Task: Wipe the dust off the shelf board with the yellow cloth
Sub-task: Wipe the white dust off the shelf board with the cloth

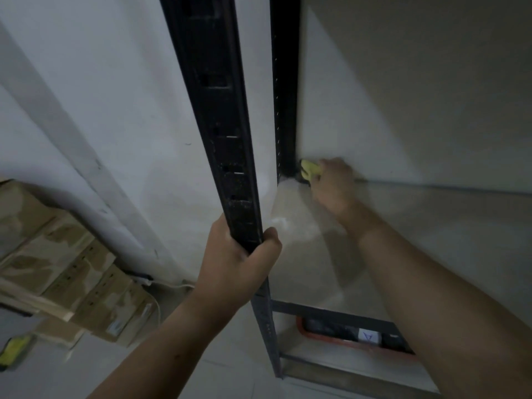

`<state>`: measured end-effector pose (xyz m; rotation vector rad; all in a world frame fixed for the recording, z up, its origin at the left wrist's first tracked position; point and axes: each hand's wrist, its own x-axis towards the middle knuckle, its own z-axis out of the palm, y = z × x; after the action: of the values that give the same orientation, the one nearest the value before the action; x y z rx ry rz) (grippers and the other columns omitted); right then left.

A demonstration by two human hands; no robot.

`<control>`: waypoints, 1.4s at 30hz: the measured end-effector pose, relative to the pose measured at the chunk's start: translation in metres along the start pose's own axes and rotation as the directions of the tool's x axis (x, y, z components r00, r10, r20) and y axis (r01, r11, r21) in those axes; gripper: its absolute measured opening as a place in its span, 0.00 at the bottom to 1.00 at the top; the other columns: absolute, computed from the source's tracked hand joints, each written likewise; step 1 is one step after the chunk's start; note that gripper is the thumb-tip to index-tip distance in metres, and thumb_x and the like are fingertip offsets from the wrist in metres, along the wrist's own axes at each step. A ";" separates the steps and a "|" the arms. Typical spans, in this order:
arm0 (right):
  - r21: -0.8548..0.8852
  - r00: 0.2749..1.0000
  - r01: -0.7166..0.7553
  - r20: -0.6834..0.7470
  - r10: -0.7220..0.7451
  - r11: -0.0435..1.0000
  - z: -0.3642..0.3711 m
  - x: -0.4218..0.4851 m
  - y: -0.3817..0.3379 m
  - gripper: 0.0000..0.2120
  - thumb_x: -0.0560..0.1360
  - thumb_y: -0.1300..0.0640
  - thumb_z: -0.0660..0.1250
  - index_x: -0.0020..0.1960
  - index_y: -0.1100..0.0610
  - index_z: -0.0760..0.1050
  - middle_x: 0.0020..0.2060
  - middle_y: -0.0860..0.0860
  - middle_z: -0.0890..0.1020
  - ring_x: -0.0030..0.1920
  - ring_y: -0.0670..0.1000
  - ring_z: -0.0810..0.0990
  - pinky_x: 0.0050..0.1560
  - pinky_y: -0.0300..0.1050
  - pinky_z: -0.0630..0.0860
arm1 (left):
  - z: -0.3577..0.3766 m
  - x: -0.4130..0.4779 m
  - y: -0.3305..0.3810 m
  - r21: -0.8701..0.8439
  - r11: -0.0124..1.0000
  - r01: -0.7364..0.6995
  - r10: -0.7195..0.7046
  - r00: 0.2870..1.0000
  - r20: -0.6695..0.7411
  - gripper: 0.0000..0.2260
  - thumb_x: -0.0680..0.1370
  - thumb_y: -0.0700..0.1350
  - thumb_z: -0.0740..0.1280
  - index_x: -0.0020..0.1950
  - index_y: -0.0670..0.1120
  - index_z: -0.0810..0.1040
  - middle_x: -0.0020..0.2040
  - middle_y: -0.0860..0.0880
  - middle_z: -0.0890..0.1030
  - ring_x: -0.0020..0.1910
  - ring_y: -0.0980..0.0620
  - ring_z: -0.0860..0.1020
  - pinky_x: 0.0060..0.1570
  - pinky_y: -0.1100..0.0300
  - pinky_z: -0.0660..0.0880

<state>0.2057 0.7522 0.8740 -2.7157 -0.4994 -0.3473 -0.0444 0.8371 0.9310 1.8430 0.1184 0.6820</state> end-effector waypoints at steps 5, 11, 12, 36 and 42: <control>0.141 0.968 0.185 0.147 -0.206 0.973 0.019 -0.048 -0.071 0.14 0.71 0.60 0.64 0.56 0.55 0.77 0.52 0.55 0.77 0.53 0.58 0.77 0.53 0.49 0.72 | -0.002 0.002 -0.002 0.010 0.999 -0.037 0.037 0.999 -0.004 0.13 0.69 0.46 0.65 0.38 0.43 0.61 0.32 0.41 0.63 0.29 0.45 0.63 0.28 0.47 0.62; 0.675 0.944 0.108 0.160 -0.288 0.730 -0.056 -0.076 -0.034 0.10 0.72 0.56 0.68 0.52 0.57 0.81 0.45 0.51 0.81 0.46 0.50 0.79 0.42 0.35 0.70 | -0.003 0.002 0.000 -0.006 0.999 -0.035 0.035 0.999 0.031 0.11 0.70 0.47 0.64 0.38 0.48 0.62 0.32 0.47 0.63 0.31 0.53 0.63 0.31 0.50 0.63; 0.636 0.985 0.060 0.089 -0.150 0.769 -0.066 -0.066 -0.005 0.13 0.75 0.56 0.67 0.58 0.59 0.79 0.51 0.54 0.81 0.52 0.53 0.79 0.48 0.32 0.70 | -0.004 0.002 0.000 -0.012 1.000 -0.010 0.010 1.000 0.030 0.13 0.70 0.48 0.65 0.38 0.46 0.61 0.33 0.42 0.62 0.31 0.51 0.62 0.32 0.45 0.63; 0.629 0.975 0.133 0.058 -0.217 0.766 -0.036 -0.084 -0.048 0.09 0.75 0.63 0.64 0.52 0.64 0.81 0.48 0.55 0.82 0.44 0.36 0.80 0.47 0.31 0.76 | -0.004 0.002 -0.001 -0.030 0.999 -0.024 0.025 0.999 0.029 0.08 0.70 0.43 0.66 0.36 0.50 0.68 0.30 0.49 0.66 0.29 0.55 0.66 0.29 0.55 0.63; 0.053 0.984 -0.149 0.106 0.142 0.987 -0.055 -0.046 0.086 0.17 0.74 0.51 0.54 0.52 0.55 0.79 0.53 0.66 0.79 0.56 0.65 0.78 0.58 0.53 0.73 | -0.001 0.000 0.002 -0.050 0.999 0.012 -0.012 1.000 0.003 0.14 0.68 0.49 0.66 0.39 0.43 0.63 0.33 0.42 0.64 0.30 0.51 0.66 0.30 0.50 0.65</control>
<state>0.1870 0.6421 0.8843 -2.7007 -0.3300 -0.1525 -0.0454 0.8371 0.9331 1.7944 0.1097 0.6685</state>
